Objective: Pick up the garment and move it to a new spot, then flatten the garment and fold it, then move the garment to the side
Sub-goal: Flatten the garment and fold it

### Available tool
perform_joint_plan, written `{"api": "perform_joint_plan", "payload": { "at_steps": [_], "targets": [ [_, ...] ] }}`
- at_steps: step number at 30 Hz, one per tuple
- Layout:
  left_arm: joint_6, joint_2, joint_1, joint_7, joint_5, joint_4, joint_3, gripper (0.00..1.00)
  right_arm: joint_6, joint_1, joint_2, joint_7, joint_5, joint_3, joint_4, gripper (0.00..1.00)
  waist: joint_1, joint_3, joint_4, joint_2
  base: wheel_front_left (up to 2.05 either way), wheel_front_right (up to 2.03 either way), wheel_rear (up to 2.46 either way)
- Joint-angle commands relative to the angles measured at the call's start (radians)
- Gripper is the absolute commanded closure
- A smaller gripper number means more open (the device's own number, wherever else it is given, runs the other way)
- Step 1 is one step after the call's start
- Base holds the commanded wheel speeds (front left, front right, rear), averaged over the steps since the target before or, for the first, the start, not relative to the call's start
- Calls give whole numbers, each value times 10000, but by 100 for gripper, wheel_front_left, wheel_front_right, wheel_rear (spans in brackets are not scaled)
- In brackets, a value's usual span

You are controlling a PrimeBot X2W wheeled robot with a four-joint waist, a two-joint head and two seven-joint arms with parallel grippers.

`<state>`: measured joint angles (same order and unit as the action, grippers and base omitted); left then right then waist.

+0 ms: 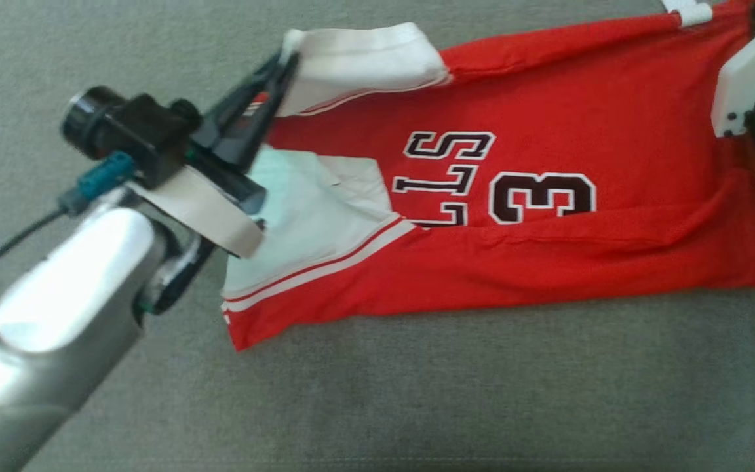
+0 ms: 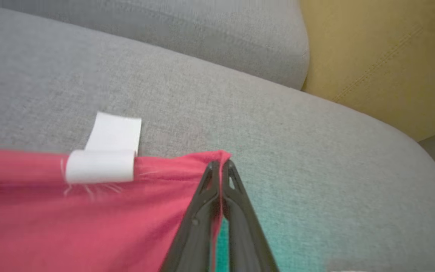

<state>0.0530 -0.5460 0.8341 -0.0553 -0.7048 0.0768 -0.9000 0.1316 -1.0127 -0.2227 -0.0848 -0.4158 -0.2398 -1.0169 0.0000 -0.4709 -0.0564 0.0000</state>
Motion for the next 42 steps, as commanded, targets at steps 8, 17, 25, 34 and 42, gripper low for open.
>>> {"api": "perform_joint_plan", "payload": {
  "at_steps": [8,17,25,34,42],
  "targets": [
    [69,-803,1113,-262,-90,1067,1119,100,-9,-1343,558,1527,1075,432,-324,100,0,484,775,0,0,0,0],
    [-320,-623,2770,-645,17,3322,1581,100,-9,-2469,1007,2651,3151,1027,-949,100,0,417,1189,0,0,0,0],
    [-479,146,3904,-1702,209,5538,1858,100,-9,-2744,1092,2997,4419,1915,-1487,100,0,309,1207,0,0,0,0],
    [-1130,746,3593,-2012,512,6247,1502,100,-9,-2345,572,3022,5363,3207,-1821,100,0,574,925,0,0,0,0],
    [-1437,548,2121,-2027,668,5629,994,100,-9,-1108,-45,2303,6785,5128,-1602,100,0,1269,725,0,0,0,0]
  ]
}}
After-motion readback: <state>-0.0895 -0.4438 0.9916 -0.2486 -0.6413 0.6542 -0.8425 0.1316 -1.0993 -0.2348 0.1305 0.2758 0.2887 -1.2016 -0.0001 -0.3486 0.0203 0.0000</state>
